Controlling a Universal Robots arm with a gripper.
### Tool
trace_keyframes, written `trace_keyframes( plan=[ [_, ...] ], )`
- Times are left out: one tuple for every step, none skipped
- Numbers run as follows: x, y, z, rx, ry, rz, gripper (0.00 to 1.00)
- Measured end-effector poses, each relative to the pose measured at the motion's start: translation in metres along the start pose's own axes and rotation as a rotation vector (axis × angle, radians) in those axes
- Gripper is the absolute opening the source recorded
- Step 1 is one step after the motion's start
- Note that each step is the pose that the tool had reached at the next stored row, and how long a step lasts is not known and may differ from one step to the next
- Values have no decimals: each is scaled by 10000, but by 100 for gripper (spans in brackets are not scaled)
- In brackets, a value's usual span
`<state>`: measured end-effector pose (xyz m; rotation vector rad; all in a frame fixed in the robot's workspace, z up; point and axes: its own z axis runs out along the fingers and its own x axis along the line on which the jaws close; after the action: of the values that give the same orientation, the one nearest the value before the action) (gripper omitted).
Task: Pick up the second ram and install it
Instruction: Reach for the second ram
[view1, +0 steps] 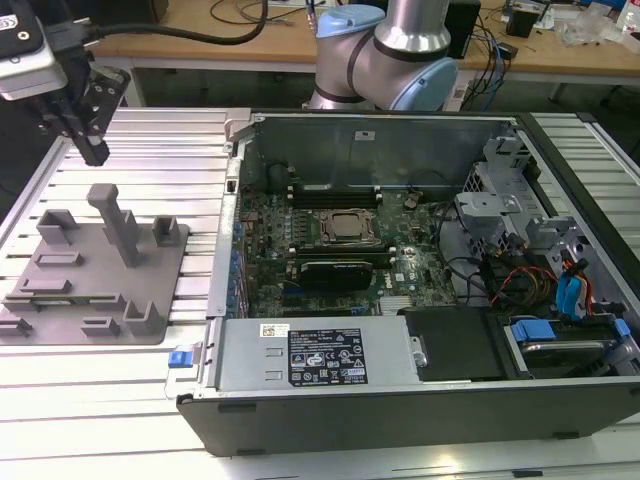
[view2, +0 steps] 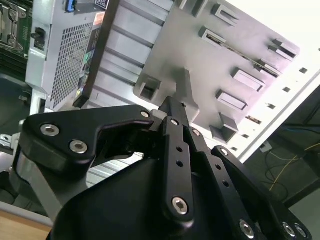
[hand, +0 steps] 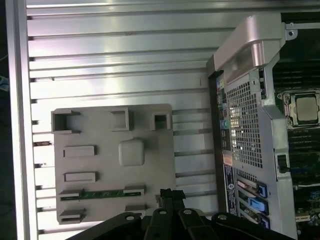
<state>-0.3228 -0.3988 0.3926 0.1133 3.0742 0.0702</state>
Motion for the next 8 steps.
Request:
trace_keyframes(
  plan=[
    [21, -2, -1, 0, -2, 0, 8],
    [53, -4, -3, 0, -4, 0, 8],
    [97, -7, -4, 0, -5, -1, 8],
    [116, -9, -4, -1, -6, -1, 8],
    [142, -11, -5, 0, -6, -1, 8],
    [193, -15, -5, -1, -7, -2, 8],
    [227, -17, -2, 0, -6, -1, 8],
    [251, -19, 3, -1, -7, -1, 8]
  ],
)
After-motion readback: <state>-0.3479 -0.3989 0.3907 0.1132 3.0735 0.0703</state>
